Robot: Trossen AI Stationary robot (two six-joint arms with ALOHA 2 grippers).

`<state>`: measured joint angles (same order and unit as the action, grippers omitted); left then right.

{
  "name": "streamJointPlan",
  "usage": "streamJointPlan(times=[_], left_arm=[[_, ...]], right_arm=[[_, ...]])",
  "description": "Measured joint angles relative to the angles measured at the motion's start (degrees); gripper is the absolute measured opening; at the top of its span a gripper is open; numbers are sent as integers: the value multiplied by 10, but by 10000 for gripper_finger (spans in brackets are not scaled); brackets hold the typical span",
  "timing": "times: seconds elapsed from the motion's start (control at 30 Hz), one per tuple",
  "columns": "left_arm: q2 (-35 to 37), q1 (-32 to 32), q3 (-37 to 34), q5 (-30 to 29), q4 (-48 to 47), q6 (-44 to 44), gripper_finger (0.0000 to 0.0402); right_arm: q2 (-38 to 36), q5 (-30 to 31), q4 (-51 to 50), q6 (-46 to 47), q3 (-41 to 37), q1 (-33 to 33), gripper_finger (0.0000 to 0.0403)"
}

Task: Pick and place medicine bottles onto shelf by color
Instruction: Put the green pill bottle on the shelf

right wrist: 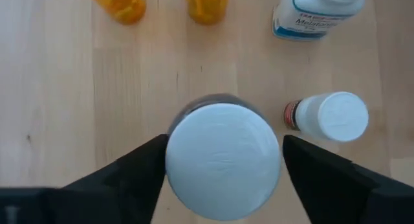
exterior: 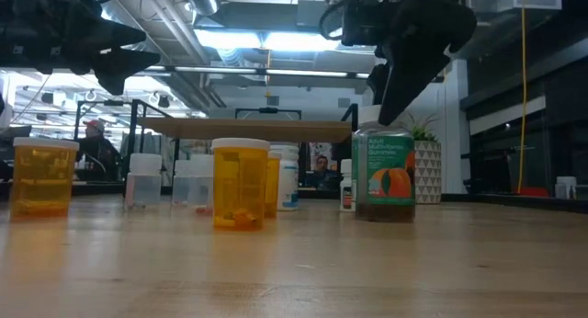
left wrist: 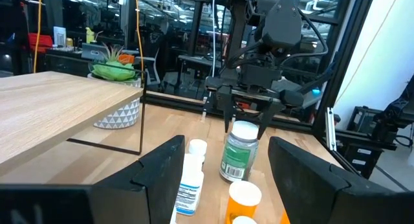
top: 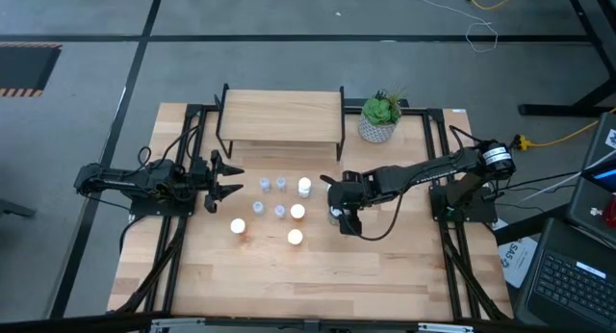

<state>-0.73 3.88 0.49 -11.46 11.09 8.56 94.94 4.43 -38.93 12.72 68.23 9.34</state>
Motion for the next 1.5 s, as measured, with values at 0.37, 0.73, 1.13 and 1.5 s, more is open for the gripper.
streamJointPlan(times=[0.37, 0.73, 1.13, 1.5], left_arm=[[0, 0, 0, 0, 0, 0, 219], [0, 0, 0, 0, 0, 0, 219], [0, 0, 0, 0, 0, 0, 219], [0, 0, 0, 0, 0, 0, 219]], right_arm=[[0, -3, -59, 40, 34, -15, 234], [-1, 46, -190, -126, 302, -79, 234], [16, 179, -17, -296, 373, -285, 234], [81, 5, -51, -272, 372, -412, 234]])
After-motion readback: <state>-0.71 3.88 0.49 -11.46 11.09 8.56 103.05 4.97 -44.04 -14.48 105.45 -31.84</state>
